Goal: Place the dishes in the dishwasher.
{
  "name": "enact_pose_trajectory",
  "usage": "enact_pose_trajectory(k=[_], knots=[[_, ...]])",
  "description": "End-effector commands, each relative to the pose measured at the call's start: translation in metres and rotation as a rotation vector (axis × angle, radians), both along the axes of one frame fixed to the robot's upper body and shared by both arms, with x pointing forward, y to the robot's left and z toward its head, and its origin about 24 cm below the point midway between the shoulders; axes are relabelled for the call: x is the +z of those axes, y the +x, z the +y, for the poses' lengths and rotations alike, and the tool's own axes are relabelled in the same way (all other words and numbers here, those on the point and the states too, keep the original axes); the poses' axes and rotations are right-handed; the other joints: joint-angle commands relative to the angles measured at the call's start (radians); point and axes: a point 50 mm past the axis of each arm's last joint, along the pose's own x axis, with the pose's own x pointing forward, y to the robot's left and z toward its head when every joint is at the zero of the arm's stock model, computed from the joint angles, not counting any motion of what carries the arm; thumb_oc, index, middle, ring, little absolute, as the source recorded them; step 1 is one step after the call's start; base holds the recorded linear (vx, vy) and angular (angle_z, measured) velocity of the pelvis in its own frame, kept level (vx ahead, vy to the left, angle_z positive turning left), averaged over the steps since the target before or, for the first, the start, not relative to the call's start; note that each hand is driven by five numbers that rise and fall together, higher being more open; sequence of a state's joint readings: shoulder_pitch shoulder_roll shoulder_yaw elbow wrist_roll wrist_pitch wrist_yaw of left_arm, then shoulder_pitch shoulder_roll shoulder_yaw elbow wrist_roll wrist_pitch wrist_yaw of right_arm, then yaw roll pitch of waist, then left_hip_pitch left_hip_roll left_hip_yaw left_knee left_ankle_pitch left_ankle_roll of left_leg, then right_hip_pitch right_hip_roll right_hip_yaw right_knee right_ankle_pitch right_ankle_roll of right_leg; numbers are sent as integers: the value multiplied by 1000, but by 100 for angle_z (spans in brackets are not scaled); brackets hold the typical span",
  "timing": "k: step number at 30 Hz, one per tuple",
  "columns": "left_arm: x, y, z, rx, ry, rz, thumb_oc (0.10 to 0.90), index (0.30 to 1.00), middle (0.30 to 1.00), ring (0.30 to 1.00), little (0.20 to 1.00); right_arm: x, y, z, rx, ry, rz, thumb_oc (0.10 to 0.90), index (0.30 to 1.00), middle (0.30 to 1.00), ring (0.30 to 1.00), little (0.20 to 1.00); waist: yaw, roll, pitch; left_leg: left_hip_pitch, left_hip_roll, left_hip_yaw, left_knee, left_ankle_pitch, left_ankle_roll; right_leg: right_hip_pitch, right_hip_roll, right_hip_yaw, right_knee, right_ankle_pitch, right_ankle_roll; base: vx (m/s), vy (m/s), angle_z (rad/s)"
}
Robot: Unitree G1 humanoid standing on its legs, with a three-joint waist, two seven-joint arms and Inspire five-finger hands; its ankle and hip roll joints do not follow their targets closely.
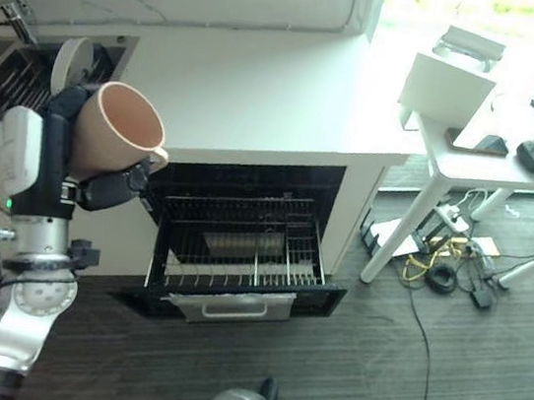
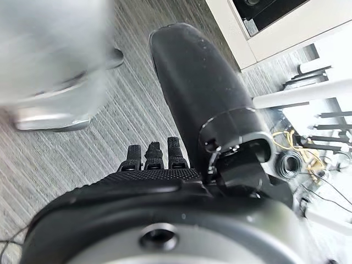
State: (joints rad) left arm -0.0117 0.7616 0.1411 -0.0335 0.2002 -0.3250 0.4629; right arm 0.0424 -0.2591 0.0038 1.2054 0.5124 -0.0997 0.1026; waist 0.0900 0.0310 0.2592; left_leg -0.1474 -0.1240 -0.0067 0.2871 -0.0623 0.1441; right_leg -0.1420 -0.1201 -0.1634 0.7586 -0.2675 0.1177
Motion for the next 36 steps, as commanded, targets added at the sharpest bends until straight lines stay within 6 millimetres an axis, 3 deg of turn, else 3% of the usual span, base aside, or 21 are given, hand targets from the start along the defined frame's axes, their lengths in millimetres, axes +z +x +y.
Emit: enact_pose_trajectory(k=[1,2,3,4,6,7,9,12,15,21,23,26,32,36], knots=[[51,3,-15,-92,-27,-224,400,300,300,300,300,6,9,-9,47,-28,-41,800,900,900,900,900,-47,41,-6,49,39,-100,13,-157,-76,48,23,10,-416,189,15,122,-262,21],[50,6,-18,-105,-29,-220,400,300,300,300,300,6,10,-11,45,-26,-42,800,900,900,900,900,-60,33,1,64,33,-118,13,-171,-79,20,12,46,-459,185,18,191,-352,56],[50,10,-23,-137,-26,-213,400,300,300,300,300,6,8,-15,33,-21,-33,800,900,900,900,900,-85,12,-1,78,30,-133,13,-200,-84,-39,-4,139,-459,182,38,181,-347,95],[49,10,-23,-141,-26,-211,400,300,300,300,300,6,7,-15,34,-20,-30,800,900,900,900,900,-85,10,-4,77,33,-132,13,-201,-87,-38,-5,144,-459,176,38,226,-377,75],[46,10,-24,-145,-25,-198,400,300,300,300,300,6,4,-17,47,-20,-16,800,900,900,900,900,-78,-1,-18,75,47,-118,13,-198,-103,-29,-15,131,-459,163,42,179,-236,36],[46,9,-25,-149,-24,-187,400,300,300,300,300,6,3,-18,98,-30,0,800,900,900,900,900,-69,-9,-34,63,92,-88,13,-185,-128,6,-14,112,-459,130,35,200,-230,58],[47,9,-26,-151,-26,-181,400,300,300,300,300,7,3,-19,113,-45,4,800,900,900,900,900,-64,-11,-39,54,130,-62,13,-169,-155,28,-18,81,-459,107,25,223,-259,97],[55,10,-30,-185,-32,-175,400,300,300,300,300,11,8,-28,54,-56,-30,800,900,900,900,900,-57,-6,-29,44,180,-32,13,-125,-191,67,-16,26,-459,74,-5,106,-154,98],[59,9,-35,-236,-40,-191,400,300,300,300,300,15,13,-35,-1,-64,-68,800,900,900,900,900,-65,6,-20,37,221,46,13,-95,-220,84,-33,-23,-459,69,-12,-21,38,34],[52,13,-41,-283,-82,-166,400,300,300,300,300,18,12,-40,-133,-59,-140,800,900,900,900,900,-78,24,-31,39,230,59,13,-97,-234,98,-59,-34,-459,64,-7,2,104,45],[46,15,-42,-369,-210,-116,400,300,300,300,300,22,16,-42,-168,-64,-202,800,900,900,900,900,-80,23,-36,47,225,56,13,-105,-232,99,-62,-32,-459,63,-3,22,24,14],[25,13,-46,-585,-554,-40,400,300,300,300,300,39,38,-51,-255,-98,-382,800,900,900,900,900,-81,17,-41,58,220,55,13,-122,-227,88,-68,-32,-459,66,2,-16,-5,2],[-10,14,-60,-802,-892,28,400,300,300,300,300,83,74,-63,-346,-150,-721,800,900,900,900,900,-106,-8,-54,70,219,65,13,-143,-216,72,-63,-19,-459,78,10,-17,-48,-13],[-28,16,-63,-836,-1015,65,400,300,300,300,300,113,88,-67,-378,-203,-909,800,900,900,900,900,-126,-18,-62,80,223,82,13,-152,-208,66,-60,-2,-459,83,11,0,-49,-13]])
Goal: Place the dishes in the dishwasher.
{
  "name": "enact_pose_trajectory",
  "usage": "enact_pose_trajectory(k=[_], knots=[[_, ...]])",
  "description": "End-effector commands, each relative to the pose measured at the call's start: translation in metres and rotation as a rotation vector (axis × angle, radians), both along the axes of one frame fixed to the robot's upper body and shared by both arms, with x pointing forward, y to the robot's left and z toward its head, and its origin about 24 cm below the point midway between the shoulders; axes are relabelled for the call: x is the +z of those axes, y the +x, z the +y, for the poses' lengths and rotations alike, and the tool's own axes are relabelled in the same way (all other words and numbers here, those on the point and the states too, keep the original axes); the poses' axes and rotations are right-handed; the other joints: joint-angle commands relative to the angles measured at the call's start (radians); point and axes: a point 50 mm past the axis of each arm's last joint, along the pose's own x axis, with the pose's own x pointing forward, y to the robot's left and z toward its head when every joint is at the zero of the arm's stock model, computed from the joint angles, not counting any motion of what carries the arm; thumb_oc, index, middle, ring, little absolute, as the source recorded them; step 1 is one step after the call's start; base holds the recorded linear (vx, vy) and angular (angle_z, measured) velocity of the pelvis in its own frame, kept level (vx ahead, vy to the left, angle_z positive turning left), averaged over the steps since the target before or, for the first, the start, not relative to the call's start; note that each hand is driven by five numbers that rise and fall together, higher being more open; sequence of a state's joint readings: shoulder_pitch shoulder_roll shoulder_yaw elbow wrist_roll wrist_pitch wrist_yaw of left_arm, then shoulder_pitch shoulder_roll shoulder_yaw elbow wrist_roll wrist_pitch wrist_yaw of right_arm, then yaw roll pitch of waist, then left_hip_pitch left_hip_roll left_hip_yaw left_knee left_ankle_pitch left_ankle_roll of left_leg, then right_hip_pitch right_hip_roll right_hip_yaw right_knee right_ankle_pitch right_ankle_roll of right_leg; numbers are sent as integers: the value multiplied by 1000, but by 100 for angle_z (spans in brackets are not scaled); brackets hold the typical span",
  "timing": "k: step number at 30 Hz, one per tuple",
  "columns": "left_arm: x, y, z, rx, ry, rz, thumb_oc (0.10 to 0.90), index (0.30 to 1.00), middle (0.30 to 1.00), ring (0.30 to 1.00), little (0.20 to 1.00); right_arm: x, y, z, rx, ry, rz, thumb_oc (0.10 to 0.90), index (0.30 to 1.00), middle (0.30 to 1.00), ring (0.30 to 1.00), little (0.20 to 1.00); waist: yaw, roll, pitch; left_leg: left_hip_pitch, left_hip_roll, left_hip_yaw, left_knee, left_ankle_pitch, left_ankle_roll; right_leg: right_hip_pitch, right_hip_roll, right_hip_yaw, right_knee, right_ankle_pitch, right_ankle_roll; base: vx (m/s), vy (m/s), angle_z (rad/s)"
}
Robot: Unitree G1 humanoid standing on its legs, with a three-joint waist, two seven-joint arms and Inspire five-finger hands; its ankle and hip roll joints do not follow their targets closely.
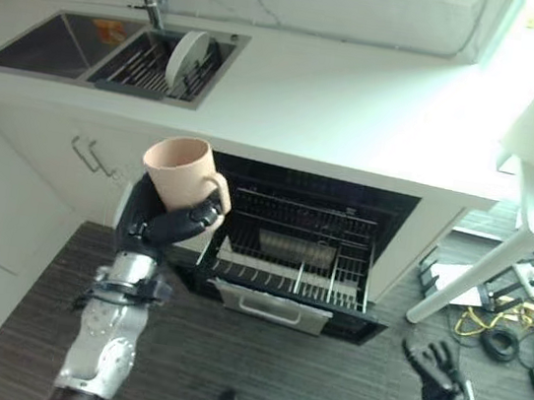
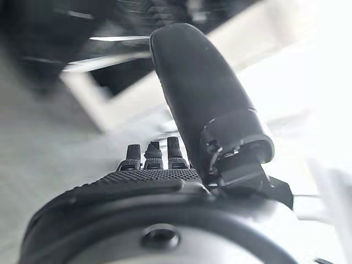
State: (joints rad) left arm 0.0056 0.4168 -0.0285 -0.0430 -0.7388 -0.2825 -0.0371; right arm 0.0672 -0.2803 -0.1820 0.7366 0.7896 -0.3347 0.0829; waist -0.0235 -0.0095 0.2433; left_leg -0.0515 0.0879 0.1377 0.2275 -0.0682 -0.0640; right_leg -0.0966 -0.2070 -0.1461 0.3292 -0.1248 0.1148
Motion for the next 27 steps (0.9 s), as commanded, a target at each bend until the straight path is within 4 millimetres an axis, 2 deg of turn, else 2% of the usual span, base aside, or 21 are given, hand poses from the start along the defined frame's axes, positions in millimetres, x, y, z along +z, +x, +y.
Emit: enact_pose_trajectory(k=[1,2,3,4,7,8,9,11,12,13,14,17,18,19,21,25,26,27], knots=[[40,7,0,-55,-67,-239,400,300,300,300,300,41,9,-24,-114,-144,-214,800,900,900,900,900,-19,20,-49,-12,10,-56,72,-149,2,18,29,-13,-29,-58,15,6,-37,-12],[36,7,0,-60,-82,-225,400,300,300,300,300,50,13,-24,-120,-162,-251,800,900,900,900,900,-23,17,-51,-9,10,-53,72,-152,5,17,30,-8,-29,-56,15,13,-36,-17],[27,6,-1,-71,-117,-194,400,300,300,300,300,69,20,-22,-133,-206,-337,800,900,900,900,900,-33,14,-55,-4,9,-48,72,-156,10,14,32,1,-29,-54,15,12,-22,-23],[25,5,-1,-72,-125,-187,400,300,300,300,300,75,22,-21,-133,-224,-360,800,900,900,900,900,-36,14,-56,-3,9,-46,72,-157,11,13,32,3,-29,-54,15,11,-13,-33],[18,3,0,-62,-146,-163,400,300,300,300,300,111,31,-14,-71,-493,-404,800,900,900,900,900,-49,12,-58,5,5,-37,72,-165,17,9,36,16,-29,-51,15,9,6,-32],[16,1,0,-44,-136,-161,400,300,300,300,300,145,38,-1,12,-613,-516,800,900,900,900,900,-66,9,-60,10,2,-28,72,-168,25,4,40,31,-29,-47,15,1,21,-30],[17,0,0,-32,-123,-162,400,300,300,300,300,161,41,5,58,-623,-593,800,900,900,900,900,-73,7,-60,12,1,-24,72,-169,27,2,43,38,-29,-45,15,-3,26,-36],[18,1,-2,-10,-88,-164,400,300,300,300,300,178,42,13,135,-683,-672,800,900,900,900,900,-79,6,-62,14,0,-20,72,-172,28,1,47,47,-29,-45,14,-3,16,-33],[18,1,-2,-10,-88,-164,400,300,300,300,300,178,42,13,135,-683,-672,800,900,900,900,900,-79,6,-62,14,0,-20,72,-172,28,1,47,47,-29,-45,14,-7,23,-33],[21,2,-3,23,-42,-168,400,300,300,300,300,199,44,25,240,-753,-764,800,900,900,900,900,-82,6,-64,17,-2,-16,72,-175,31,-1,50,54,-29,-45,13,-9,24,-21],[23,2,-4,53,11,-172,400,300,300,300,300,209,46,33,302,-742,-820,800,900,900,900,900,-82,6,-66,18,-3,-15,72,-177,33,-1,52,58,-29,-45,13,-9,26,-13],[29,4,-8,144,174,-195,400,300,300,300,300,226,51,53,454,-714,-930,800,900,900,900,900,-79,6,-69,20,-4,-15,72,-178,34,1,54,63,-29,-46,12,1,13,-12],[36,5,-12,240,370,-237,400,300,300,300,300,235,56,72,585,-632,-995,800,900,900,900,900,-70,6,-74,19,-5,-19,72,-178,35,2,55,65,-29,-47,10,6,11,-12],[38,6,-12,262,408,-248,400,300,300,300,300,236,58,77,616,-605,-1008,800,900,900,900,900,-65,7,-76,18,-5,-20,72,-177,34,3,55,64,-29,-47,9,14,7,-8],[43,10,-18,347,588,-315,400,300,300,300,300,242,67,103,741,-470,-1079,800,900,900,900,900,-40,7,-85,15,-5,-31,72,-174,31,9,53,58,-29,-50,8,7,-5,2],[44,16,-30,303,625,-331,400,300,300,300,300,243,75,124,817,-380,-1083,800,900,900,900,900,-18,6,-89,13,-6,-39,72,-173,30,16,48,49,-29,-53,9,-1,-16,6],[45,18,-39,280,655,-352,400,300,300,300,300,242,80,135,860,-292,-1077,800,900,900,900,900,-5,6,-92,14,-6,-42,72,-173,30,22,47,42,-29,-55,8,1,-22,11],[45,18,-40,277,658,-356,400,300,300,300,300,241,81,138,865,-271,-1075,800,900,900,900,900,-2,6,-93,14,-6,-43,72,-173,29,23,46,40,-29,-56,8,4,-17,14]])
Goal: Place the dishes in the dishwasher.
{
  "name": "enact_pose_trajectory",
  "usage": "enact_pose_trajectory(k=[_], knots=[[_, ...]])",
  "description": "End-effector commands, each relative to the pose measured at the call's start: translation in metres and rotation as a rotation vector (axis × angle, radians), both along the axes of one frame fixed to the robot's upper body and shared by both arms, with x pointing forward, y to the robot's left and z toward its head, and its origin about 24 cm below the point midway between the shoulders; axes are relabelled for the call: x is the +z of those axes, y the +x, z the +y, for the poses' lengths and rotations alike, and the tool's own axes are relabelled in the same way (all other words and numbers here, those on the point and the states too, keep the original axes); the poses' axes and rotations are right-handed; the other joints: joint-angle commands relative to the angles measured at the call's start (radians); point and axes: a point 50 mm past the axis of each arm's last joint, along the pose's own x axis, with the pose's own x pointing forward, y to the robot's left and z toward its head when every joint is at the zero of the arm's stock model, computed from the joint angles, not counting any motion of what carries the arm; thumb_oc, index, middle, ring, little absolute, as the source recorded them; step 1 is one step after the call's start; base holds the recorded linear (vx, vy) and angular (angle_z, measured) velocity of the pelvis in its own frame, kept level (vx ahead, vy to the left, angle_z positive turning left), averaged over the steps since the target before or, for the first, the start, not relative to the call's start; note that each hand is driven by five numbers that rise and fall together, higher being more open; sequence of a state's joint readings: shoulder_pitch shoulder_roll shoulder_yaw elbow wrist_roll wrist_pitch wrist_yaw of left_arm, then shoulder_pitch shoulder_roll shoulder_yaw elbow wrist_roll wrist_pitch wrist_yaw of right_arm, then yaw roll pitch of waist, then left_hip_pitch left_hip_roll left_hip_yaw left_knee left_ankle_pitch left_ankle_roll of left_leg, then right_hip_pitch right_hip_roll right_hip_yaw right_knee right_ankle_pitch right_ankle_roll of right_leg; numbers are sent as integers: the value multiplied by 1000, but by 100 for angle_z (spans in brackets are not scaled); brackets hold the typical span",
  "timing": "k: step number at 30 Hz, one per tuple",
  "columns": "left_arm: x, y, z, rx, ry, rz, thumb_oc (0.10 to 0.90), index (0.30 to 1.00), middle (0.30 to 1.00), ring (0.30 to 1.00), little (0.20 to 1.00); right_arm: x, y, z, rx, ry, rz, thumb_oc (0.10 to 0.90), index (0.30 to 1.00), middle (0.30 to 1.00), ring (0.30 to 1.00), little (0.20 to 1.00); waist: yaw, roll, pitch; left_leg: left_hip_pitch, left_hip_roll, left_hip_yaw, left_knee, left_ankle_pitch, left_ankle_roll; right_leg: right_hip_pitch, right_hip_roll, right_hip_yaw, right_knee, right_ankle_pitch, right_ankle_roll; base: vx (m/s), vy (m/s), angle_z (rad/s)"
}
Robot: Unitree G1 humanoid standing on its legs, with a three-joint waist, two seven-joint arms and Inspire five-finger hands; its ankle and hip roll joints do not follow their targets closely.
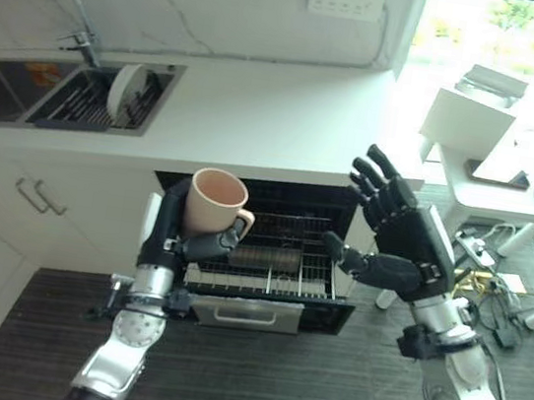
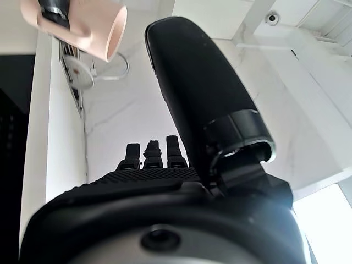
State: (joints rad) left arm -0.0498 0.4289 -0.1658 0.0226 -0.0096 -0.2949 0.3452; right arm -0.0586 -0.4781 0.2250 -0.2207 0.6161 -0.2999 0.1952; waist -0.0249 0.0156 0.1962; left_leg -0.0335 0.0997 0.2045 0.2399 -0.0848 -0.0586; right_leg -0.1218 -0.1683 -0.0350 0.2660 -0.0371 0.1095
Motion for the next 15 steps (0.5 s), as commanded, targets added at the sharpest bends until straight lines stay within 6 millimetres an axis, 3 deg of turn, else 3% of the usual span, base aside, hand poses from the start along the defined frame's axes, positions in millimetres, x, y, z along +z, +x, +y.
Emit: enact_pose_trajectory(k=[1,5,15], knots=[[53,11,-13,-77,79,-304,400,300,300,300,300,40,7,3,48,148,-154,800,900,900,900,900,0,-19,-46,-4,-18,-110,60,-156,24,49,8,-71,34,-143,13,-7,-20,15],[56,15,-31,-133,132,-336,400,300,300,300,300,38,24,33,155,205,-50,800,900,900,900,900,30,-19,-54,-3,-18,-126,60,-151,19,66,3,-92,34,-149,10,-15,-26,18],[57,20,-42,-151,172,-366,400,300,300,300,300,36,38,55,242,228,69,800,900,900,900,900,57,-22,-60,-2,-24,-141,60,-146,18,80,-2,-110,34,-151,7,-9,-13,11]])
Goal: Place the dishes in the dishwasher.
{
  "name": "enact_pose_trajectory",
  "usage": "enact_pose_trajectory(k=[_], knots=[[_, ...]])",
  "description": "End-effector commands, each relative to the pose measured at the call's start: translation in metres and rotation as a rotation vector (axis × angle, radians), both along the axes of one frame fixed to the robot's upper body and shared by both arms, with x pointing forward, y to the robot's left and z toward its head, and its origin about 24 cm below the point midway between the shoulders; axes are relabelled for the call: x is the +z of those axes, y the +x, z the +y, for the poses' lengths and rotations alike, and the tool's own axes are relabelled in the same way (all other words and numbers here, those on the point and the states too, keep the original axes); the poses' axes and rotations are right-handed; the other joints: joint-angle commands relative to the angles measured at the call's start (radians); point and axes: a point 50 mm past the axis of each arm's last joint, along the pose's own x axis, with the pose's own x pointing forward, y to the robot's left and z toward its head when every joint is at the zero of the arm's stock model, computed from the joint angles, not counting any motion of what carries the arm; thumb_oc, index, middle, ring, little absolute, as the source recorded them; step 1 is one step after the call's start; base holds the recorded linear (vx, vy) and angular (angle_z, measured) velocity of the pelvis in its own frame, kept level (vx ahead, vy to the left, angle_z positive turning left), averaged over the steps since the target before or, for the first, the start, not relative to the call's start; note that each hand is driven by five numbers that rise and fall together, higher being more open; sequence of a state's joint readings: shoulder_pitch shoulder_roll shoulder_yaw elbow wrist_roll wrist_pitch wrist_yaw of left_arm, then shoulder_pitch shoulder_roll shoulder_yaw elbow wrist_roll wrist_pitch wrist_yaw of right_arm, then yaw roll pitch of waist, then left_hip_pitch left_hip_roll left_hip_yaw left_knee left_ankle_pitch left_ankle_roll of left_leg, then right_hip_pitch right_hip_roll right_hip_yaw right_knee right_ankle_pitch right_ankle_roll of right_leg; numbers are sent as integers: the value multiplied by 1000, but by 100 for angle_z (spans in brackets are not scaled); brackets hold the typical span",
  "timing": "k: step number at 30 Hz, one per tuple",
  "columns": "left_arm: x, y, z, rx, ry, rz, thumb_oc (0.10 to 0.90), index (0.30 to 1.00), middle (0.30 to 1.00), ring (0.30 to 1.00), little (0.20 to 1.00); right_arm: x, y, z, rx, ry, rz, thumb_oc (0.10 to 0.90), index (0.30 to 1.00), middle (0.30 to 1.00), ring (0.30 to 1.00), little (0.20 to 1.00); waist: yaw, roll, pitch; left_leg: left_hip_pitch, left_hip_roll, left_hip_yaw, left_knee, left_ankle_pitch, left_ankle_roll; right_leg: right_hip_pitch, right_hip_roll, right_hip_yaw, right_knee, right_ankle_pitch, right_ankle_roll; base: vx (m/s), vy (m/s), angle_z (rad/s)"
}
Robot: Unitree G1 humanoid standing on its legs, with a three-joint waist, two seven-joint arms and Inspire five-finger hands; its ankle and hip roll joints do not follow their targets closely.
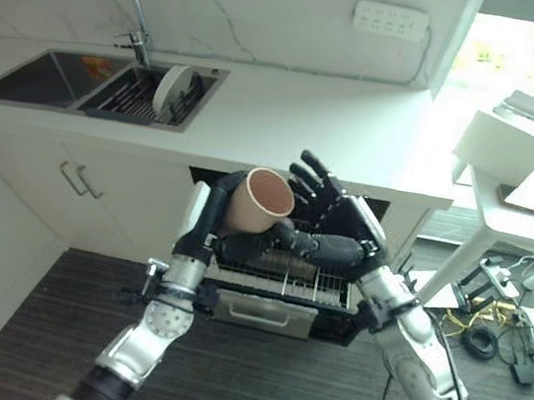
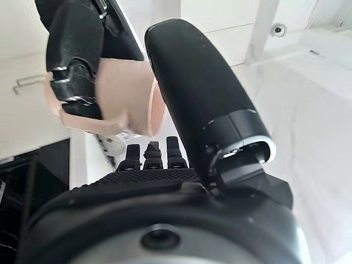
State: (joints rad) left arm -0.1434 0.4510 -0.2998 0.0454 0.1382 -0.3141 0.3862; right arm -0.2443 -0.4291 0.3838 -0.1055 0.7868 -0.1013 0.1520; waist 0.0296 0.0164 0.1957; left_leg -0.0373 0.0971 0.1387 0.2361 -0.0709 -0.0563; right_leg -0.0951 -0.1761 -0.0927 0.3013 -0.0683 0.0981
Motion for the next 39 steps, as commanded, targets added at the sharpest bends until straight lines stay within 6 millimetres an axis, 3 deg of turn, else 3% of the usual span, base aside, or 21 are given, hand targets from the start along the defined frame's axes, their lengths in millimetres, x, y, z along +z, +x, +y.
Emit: enact_pose_trajectory(k=[1,17,30,39], knots=[[50,11,-10,-63,-1,-286,400,300,300,300,300,49,11,13,53,170,-156,800,900,900,900,900,5,-23,-60,1,-22,-77,64,-159,16,54,5,-53,-1,-120,18,-10,-11,10],[49,14,-18,-78,61,-309,400,300,300,300,300,49,16,36,154,97,-108,800,900,900,900,900,26,-27,-64,0,-25,-85,64,-155,17,58,-5,-64,-1,-115,22,-3,-3,7],[51,20,-30,-99,91,-296,400,300,300,300,300,43,29,44,98,-153,-105,800,900,900,900,900,34,-37,-62,3,-30,-93,64,-156,20,60,-7,-58,-1,-110,25,1,-1,2],[61,22,-56,-189,-135,-291,400,300,300,300,300,51,33,68,2,-61,-153,800,900,900,900,900,37,-32,-56,10,-34,-96,64,-157,22,67,-7,-55,-1,-112,20,3,4,2]])
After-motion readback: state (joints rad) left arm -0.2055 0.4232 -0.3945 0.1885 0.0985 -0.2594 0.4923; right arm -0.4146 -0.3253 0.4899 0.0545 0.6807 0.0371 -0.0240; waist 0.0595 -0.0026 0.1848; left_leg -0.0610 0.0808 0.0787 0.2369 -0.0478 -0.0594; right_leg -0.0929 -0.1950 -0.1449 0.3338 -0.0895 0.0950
